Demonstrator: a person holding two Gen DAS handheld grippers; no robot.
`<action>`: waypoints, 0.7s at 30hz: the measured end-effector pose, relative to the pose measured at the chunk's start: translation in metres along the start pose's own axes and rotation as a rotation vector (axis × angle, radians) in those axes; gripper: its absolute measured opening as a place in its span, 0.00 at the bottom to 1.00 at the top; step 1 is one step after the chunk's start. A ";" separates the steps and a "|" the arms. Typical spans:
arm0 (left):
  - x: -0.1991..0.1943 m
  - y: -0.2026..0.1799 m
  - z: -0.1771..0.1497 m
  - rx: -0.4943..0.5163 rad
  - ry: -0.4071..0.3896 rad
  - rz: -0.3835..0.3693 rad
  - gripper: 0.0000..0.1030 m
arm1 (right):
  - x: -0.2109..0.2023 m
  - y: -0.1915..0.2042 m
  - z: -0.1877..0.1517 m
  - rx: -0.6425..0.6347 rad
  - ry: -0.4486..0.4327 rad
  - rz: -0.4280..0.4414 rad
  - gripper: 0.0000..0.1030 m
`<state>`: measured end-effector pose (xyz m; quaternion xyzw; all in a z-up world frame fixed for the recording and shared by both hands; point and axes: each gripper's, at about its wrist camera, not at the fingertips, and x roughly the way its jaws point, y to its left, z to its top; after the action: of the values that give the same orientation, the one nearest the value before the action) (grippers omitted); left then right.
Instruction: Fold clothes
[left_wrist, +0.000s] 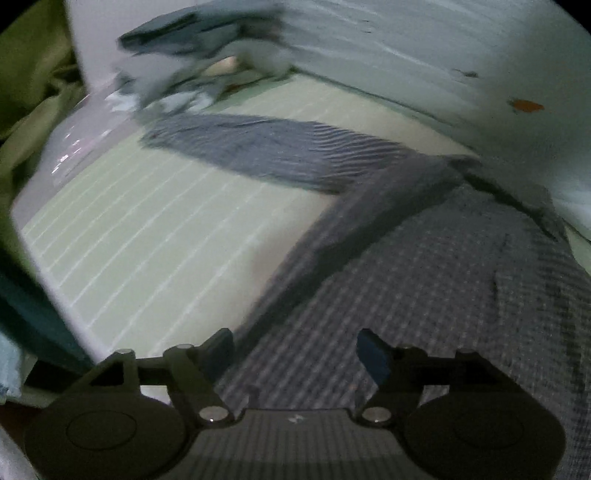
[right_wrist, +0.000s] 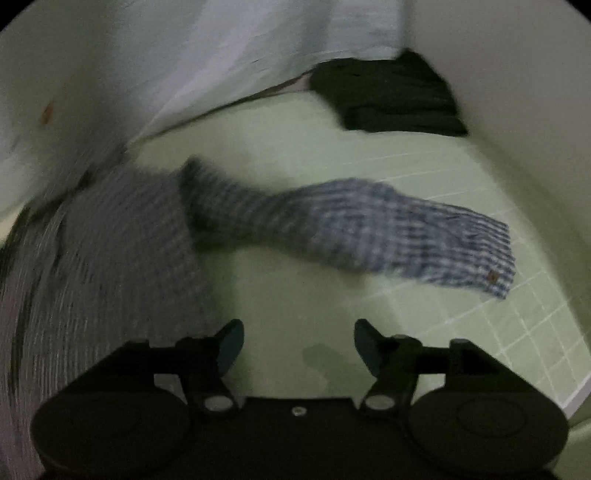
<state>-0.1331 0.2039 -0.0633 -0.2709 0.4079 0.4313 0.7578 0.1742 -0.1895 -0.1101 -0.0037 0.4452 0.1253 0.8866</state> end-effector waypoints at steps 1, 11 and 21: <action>0.003 -0.008 0.001 0.009 0.000 -0.003 0.75 | 0.004 0.000 0.006 -0.015 -0.010 -0.004 0.67; 0.040 -0.075 0.051 0.077 -0.041 -0.025 0.75 | 0.074 0.035 0.041 -0.313 -0.033 -0.071 0.62; 0.050 -0.110 0.058 0.169 -0.017 -0.067 0.76 | 0.044 0.003 0.105 -0.178 -0.228 -0.077 0.02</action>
<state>-0.0002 0.2164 -0.0692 -0.2157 0.4269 0.3722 0.7954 0.2811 -0.1646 -0.0813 -0.0850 0.3285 0.1296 0.9317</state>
